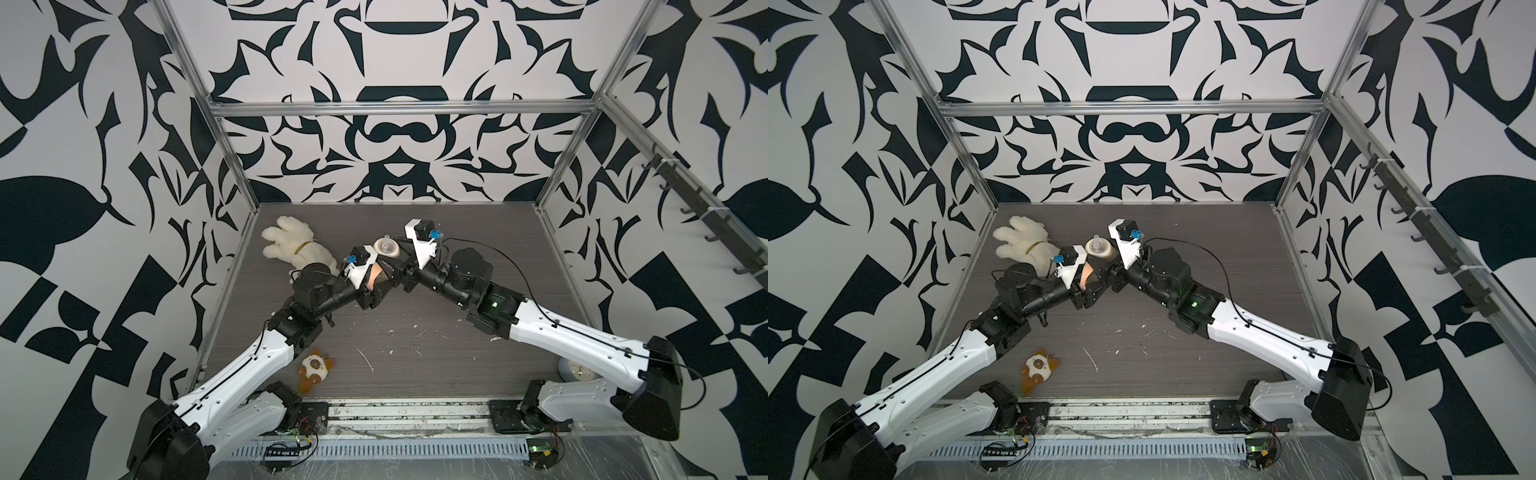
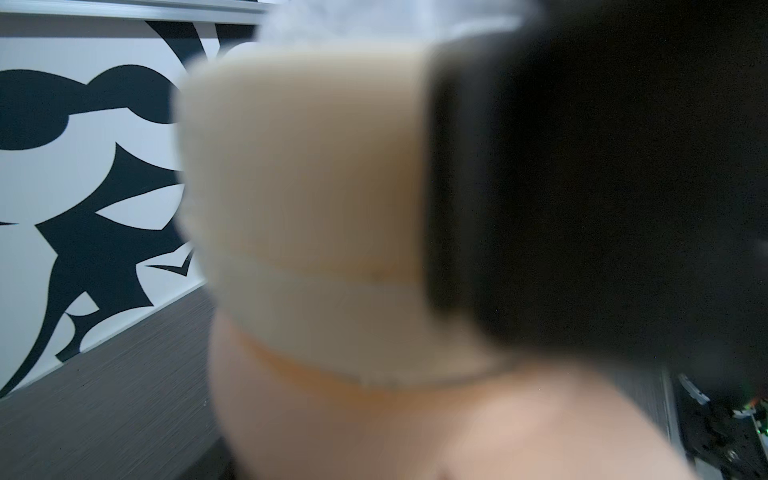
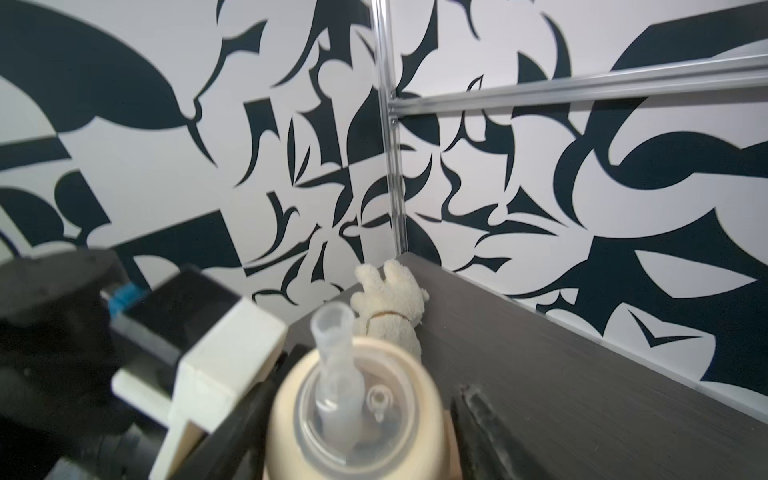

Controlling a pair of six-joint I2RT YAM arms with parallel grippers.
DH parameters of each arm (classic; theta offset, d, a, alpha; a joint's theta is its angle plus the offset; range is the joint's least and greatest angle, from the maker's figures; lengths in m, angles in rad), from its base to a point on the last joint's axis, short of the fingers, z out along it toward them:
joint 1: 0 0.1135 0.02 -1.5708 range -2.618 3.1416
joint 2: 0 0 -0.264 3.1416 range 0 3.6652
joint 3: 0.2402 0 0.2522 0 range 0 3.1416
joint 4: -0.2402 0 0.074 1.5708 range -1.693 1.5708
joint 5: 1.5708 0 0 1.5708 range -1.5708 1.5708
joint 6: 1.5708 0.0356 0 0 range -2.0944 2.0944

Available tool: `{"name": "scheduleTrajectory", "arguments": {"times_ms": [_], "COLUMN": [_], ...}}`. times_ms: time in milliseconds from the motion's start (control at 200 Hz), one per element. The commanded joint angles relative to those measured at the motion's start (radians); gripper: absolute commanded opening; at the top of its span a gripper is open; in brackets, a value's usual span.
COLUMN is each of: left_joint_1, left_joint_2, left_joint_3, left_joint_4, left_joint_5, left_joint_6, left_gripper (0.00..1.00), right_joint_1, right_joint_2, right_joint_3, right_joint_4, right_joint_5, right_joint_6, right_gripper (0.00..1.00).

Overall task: Assemble the baby bottles
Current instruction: Screw the nipple onto the baby bottle.

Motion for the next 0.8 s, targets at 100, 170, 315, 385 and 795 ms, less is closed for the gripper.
{"name": "scheduleTrajectory", "arguments": {"times_ms": [100, 170, 315, 385, 795], "left_joint_1": [0.027, 0.033, 0.044, 0.045, 0.045], "left_joint_2": [0.020, 0.017, -0.008, -0.021, -0.004], "left_joint_3": [0.028, 0.033, 0.039, 0.054, 0.108], "left_joint_4": [0.096, 0.079, 0.043, 0.002, -0.063], "left_joint_5": [0.121, 0.153, 0.268, 0.337, 0.580], "left_joint_6": [-0.012, -0.012, -0.019, -0.018, -0.043], "left_gripper": [0.00, 0.00, 0.00, 0.00, 0.00], "right_joint_1": [0.027, 0.023, -0.055, -0.138, -0.312], "right_joint_2": [-0.135, -0.180, -0.230, -0.231, -0.128], "right_joint_3": [-0.020, -0.022, 0.001, 0.023, 0.179], "right_joint_4": [-0.180, -0.233, -0.341, -0.383, -0.428], "right_joint_5": [-0.183, -0.178, -0.261, -0.409, -1.018], "right_joint_6": [-0.192, -0.229, -0.257, -0.253, -0.308], "right_gripper": [1.00, 1.00, 0.99, 0.98, 0.89]}}
